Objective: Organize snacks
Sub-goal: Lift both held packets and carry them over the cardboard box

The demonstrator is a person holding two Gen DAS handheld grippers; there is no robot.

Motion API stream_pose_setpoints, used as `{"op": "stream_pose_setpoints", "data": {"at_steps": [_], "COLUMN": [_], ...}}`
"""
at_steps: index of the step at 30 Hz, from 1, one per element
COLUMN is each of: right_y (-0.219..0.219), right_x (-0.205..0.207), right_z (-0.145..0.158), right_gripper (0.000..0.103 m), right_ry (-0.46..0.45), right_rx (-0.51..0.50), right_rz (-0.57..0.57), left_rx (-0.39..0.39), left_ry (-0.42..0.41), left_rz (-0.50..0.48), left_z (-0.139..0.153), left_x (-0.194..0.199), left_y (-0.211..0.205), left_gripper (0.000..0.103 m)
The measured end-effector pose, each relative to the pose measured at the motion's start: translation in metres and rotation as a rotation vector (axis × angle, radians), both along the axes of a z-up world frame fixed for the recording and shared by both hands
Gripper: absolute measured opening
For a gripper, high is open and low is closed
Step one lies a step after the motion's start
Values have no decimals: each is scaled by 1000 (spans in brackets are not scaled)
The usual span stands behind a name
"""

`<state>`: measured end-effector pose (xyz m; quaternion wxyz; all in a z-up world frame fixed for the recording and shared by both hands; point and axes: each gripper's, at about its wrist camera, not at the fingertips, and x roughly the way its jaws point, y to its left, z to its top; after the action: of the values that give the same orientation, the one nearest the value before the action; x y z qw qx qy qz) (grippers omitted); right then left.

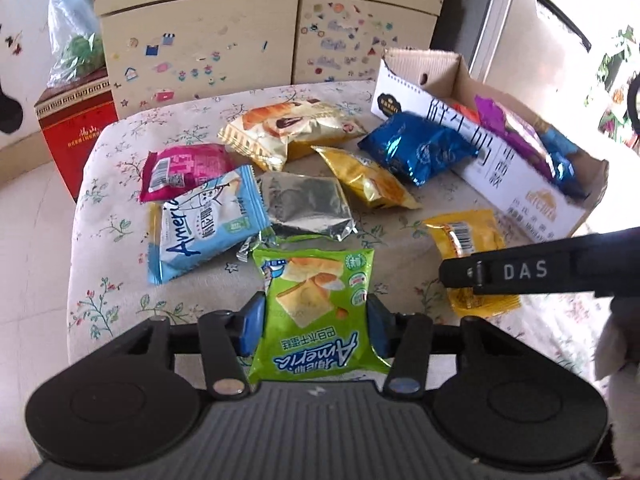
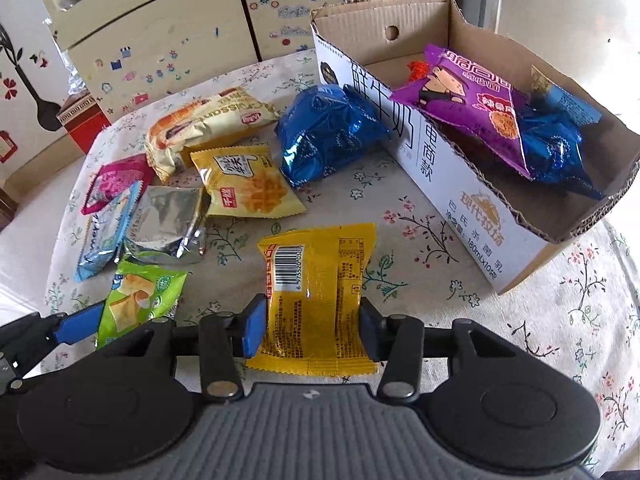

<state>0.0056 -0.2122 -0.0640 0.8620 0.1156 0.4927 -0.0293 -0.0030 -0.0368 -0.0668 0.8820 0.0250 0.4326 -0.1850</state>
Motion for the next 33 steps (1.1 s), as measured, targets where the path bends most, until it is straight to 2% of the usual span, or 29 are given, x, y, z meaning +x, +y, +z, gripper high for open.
{"op": "stream_pose_setpoints", "data": {"at_steps": [11, 16, 22, 26, 33], "right_y": [-10, -26, -55, -78, -119], "right_x": [-7, -11, -12, -8, 2], "right_z": [23, 47, 75, 92, 101], "right_gripper": [54, 54, 54, 54, 54], "right_ry": [-51, -117, -189, -228, -244], "right_rx": [59, 74, 104, 75, 68], "right_rz": [12, 5, -18, -43, -132], "left_rx": [-71, -126, -163, -187, -176], "left_ry": [-60, -93, -136, -141, -161], "left_rz": [13, 27, 29, 22, -36], "left_z": [29, 48, 70, 80, 90], "left_x": [-9, -4, 7, 19, 40], "left_y": [-1, 0, -6, -14, -38], "left_gripper": [51, 51, 51, 51, 51]}}
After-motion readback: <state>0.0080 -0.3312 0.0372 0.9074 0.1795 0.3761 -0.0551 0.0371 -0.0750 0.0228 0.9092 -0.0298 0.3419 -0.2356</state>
